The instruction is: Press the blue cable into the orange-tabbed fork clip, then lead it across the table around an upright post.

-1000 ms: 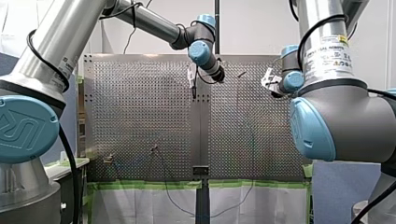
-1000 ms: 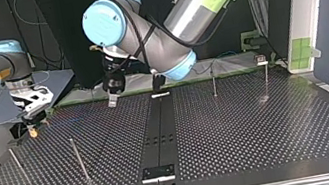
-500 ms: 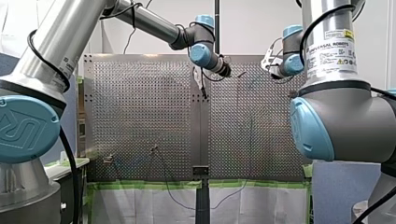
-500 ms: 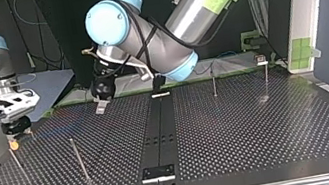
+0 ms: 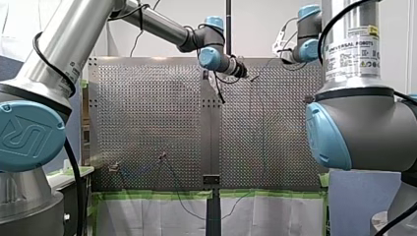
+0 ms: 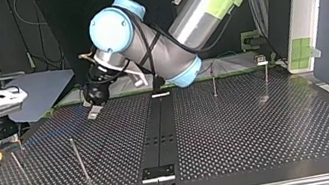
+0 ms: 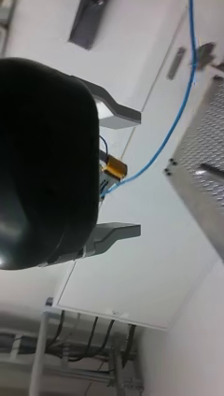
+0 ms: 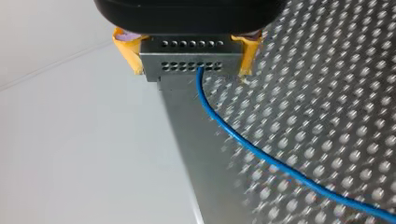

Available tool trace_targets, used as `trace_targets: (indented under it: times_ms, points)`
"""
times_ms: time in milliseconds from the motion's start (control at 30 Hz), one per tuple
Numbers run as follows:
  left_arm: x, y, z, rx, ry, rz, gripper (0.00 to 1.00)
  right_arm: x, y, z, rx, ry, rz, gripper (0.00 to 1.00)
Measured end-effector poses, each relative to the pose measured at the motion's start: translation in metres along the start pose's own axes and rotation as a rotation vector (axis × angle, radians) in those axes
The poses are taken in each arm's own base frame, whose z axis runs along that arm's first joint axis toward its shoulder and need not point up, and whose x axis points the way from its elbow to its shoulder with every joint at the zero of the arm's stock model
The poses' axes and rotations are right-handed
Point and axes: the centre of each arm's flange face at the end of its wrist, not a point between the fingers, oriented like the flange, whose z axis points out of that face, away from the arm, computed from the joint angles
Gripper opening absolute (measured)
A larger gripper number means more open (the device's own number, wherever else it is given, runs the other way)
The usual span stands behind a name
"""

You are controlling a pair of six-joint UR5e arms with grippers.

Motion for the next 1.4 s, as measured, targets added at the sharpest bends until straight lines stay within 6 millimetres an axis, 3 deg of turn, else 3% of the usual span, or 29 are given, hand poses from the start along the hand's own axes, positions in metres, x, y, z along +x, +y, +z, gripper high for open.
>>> trace_targets:
  times_ms: [267, 433, 700, 1000, 1400]
  points:
    - [-0.029, -0.034, 0.015, 0.147, -0.052, -0.092, 0.99, 0.035, -0.026, -0.015, 0.042, 0.058, -0.01, 0.0]
    - [-0.051, -0.055, 0.023, 0.25, -0.098, -0.144, 0.99, 0.034, -0.03, -0.015, 0.052, 0.054, -0.011, 0.0]
    - [-0.058, -0.068, 0.027, 0.363, -0.099, -0.211, 0.99, 0.03, -0.035, -0.015, 0.068, 0.045, -0.008, 0.0]
    - [-0.049, -0.066, 0.026, 0.389, -0.01, -0.293, 0.99, 0.03, -0.037, -0.016, 0.072, 0.046, -0.006, 0.0]
    - [-0.042, -0.027, 0.029, 0.189, 0.008, -0.285, 0.99, 0.034, -0.04, -0.018, 0.077, 0.052, -0.007, 0.0]
